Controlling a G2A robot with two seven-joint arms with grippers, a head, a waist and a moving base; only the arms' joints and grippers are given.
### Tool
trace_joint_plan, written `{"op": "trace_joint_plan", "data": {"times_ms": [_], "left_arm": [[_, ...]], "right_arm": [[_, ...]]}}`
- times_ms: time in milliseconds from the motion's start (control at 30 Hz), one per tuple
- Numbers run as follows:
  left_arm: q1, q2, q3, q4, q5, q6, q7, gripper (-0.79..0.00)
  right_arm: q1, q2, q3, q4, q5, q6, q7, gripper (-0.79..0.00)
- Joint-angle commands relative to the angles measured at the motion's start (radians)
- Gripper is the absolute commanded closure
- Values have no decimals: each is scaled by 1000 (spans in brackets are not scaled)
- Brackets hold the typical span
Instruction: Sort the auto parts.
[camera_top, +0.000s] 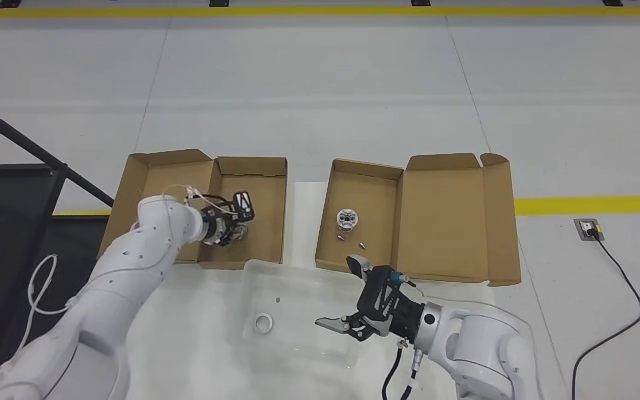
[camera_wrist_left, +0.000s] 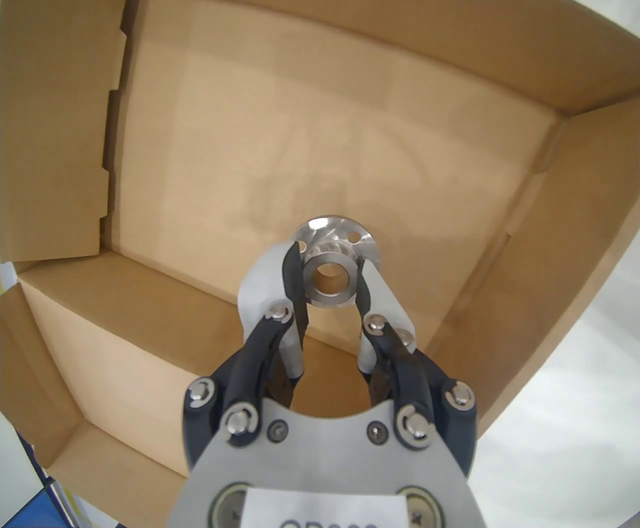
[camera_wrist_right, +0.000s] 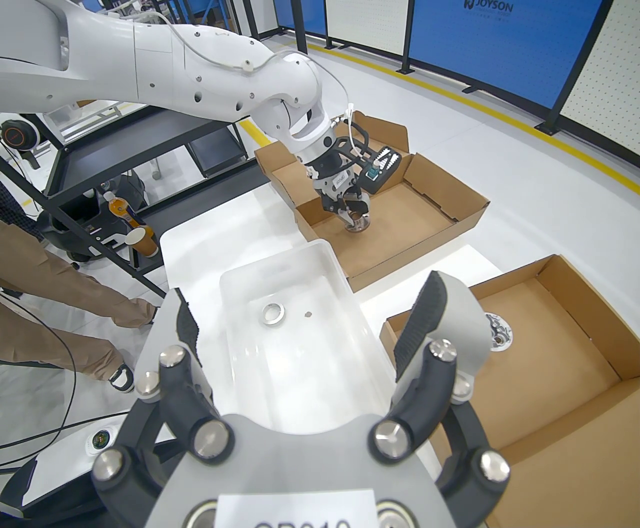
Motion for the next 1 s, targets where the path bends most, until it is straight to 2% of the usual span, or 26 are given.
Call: {"op": "trace_joint_plan", "data": {"times_ms": [0, 67, 100, 133, 167, 200, 500, 667, 833, 967], "left_arm": [[-3, -11, 1, 22, 5, -3, 6, 0], [-8, -20, 0, 42, 9, -6, 14, -231], [-10, -23, -1, 51, 11, -7, 17, -388], [-13, -26, -4, 61, 9, -13, 22, -628], [-18, -29, -5, 68, 12, -15, 27, -751], [-22, -30, -6, 74, 18, -12, 32, -785], [-64, -24, -31, 109, 41, 0, 110, -785], [-106, 0, -56, 79, 48, -54, 220, -785], [-130, 43, -60, -47, 127, -173, 359, -785], [-107, 89, -50, -209, 212, -193, 434, -785]], "right_arm": [[0, 0, 0, 0, 0, 0, 0, -785], [0, 0, 0, 0, 0, 0, 0, -785], [0, 0, 0, 0, 0, 0, 0, -785], [0, 0, 0, 0, 0, 0, 0, -785], [0, 0, 0, 0, 0, 0, 0, -785], [0, 0, 0, 0, 0, 0, 0, -785], [0, 0, 0, 0, 0, 0, 0, -785], [0, 0, 0, 0, 0, 0, 0, -785], [0, 0, 0, 0, 0, 0, 0, -785], [0, 0, 0, 0, 0, 0, 0, -785]]}}
